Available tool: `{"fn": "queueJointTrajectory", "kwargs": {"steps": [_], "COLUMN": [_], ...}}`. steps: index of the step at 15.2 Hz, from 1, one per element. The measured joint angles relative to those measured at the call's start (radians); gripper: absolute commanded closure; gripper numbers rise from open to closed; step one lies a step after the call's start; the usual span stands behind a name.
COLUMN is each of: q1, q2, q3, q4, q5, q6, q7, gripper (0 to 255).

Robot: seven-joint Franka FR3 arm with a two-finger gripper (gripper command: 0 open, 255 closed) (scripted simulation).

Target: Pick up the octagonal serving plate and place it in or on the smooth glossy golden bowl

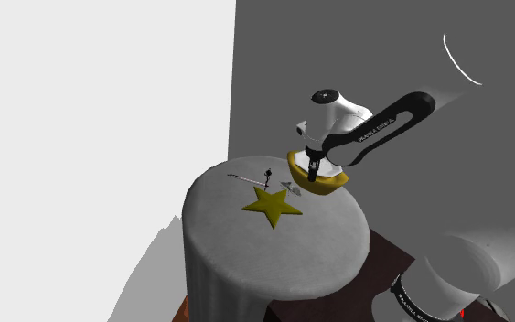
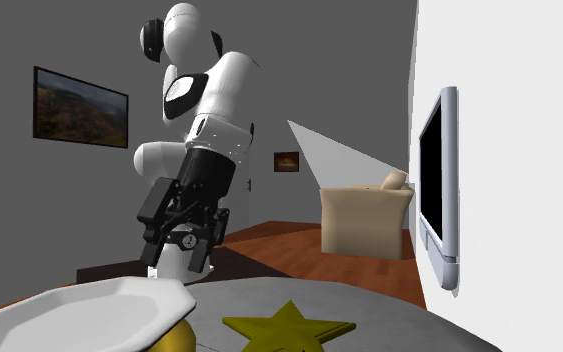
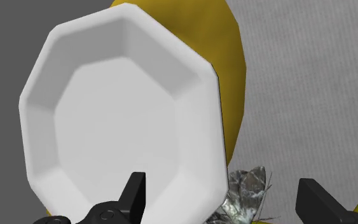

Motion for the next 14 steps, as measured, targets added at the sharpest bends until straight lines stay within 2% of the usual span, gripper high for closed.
{"fn": "queueJointTrajectory", "kwargs": {"steps": [2,8,9,14], "q1": [-0.009,-0.011,-0.011,-0.011], "q2": [0.027,0.037,0.037,0.037], "q3": [-0.005,-0.005,-0.005,-0.005], "q4": [0.002,0.004,0.004,0.004], "q5": [-0.023,-0.031,-0.031,-0.031], "q6": [0.024,0.033,0.033,0.033], "q7": [0.015,0.023,0.023,0.023], "gripper": [0,0,255,255]}}
